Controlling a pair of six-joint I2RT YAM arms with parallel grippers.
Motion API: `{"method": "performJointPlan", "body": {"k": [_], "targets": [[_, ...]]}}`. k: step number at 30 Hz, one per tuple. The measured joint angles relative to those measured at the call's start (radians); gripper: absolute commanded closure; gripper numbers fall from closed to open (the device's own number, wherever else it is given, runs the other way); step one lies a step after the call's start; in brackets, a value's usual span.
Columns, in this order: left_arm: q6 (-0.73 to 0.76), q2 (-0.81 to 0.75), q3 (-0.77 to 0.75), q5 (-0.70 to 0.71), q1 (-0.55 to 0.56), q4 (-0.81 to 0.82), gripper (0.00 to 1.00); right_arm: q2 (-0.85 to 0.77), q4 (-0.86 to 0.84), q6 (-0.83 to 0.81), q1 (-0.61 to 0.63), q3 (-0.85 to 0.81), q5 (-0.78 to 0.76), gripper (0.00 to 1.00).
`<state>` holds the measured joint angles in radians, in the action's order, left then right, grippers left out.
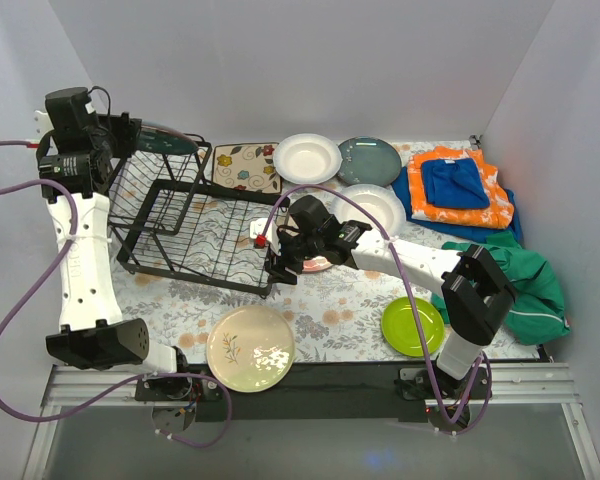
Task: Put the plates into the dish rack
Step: Insert the plate into the dish rack
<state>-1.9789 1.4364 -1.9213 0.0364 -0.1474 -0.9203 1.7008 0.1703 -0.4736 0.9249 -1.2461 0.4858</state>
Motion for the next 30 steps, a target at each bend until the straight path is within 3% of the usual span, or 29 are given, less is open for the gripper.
{"method": "performJointPlan", "body": {"k": [22,30], "targets": [[-0.011,0.066,0.002,-0.024,0.001,0.01,1.0,0.0,0.0,0.0,-0.001,0.0,0.0,0.32],[-0.01,0.095,-0.062,-0.045,0.001,-0.017,1.0,0.002,0.0,0.001,-0.001,0.0,0.0,0.32]]}}
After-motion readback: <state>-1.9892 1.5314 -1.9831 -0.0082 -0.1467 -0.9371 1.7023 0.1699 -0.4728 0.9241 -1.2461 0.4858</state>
